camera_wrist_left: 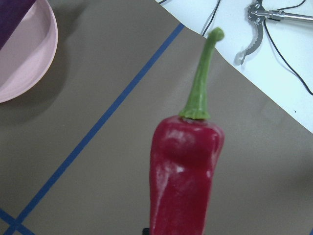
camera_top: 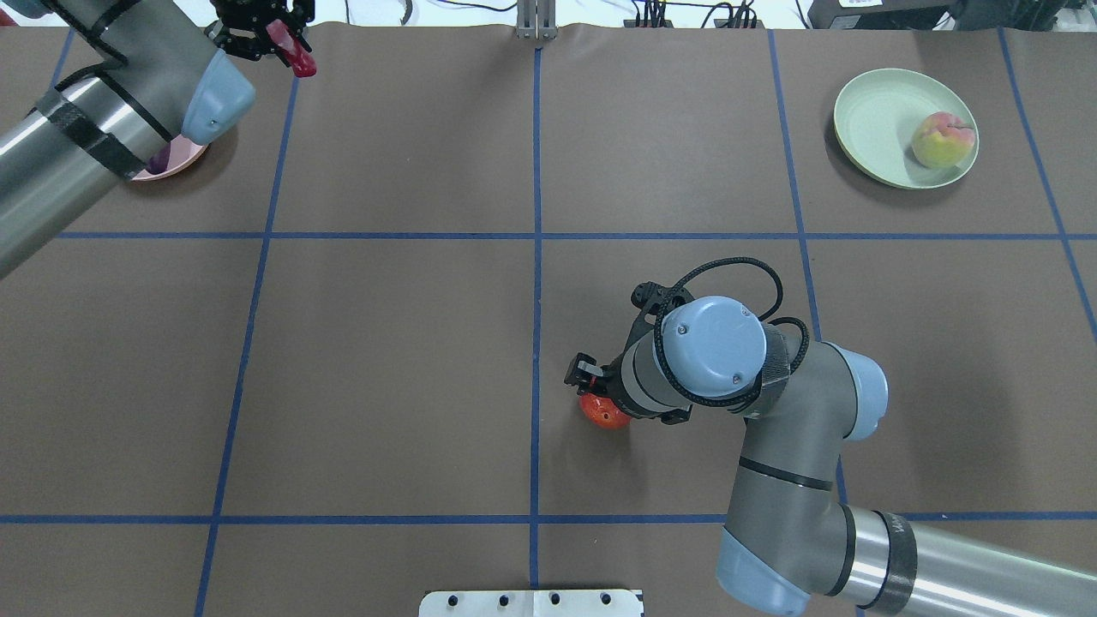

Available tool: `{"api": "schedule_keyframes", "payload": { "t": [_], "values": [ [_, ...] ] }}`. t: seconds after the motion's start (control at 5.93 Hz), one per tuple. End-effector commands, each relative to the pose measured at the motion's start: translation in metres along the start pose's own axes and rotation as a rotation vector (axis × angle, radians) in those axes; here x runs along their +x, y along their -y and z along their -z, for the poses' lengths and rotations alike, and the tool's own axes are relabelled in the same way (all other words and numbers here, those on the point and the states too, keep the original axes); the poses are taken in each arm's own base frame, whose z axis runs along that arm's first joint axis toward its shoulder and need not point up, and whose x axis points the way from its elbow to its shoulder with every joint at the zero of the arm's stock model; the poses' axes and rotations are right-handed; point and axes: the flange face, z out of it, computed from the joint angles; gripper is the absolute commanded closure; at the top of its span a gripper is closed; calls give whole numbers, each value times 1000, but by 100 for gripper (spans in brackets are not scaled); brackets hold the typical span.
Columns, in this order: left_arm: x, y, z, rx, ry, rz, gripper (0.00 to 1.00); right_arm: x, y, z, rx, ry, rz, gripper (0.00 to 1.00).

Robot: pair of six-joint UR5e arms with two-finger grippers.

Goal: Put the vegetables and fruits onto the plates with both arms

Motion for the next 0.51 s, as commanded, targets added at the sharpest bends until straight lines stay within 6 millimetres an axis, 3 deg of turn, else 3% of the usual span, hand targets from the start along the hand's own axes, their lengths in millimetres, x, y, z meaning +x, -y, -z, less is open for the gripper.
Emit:
{"api": "schedule_keyframes", "payload": {
  "t": [0.0,0.17,0.34],
  "values": [
    [-21,29,-5,15,36,-97,100,-14,17,33,22,57,-12,100],
    [-66,66,-31,16,102,-178,100,-19,68,62,69,87,-49,100],
    [-108,119,-66,79,203,-264,100,-7,133,95,88,96,-49,100]
  ]
}}
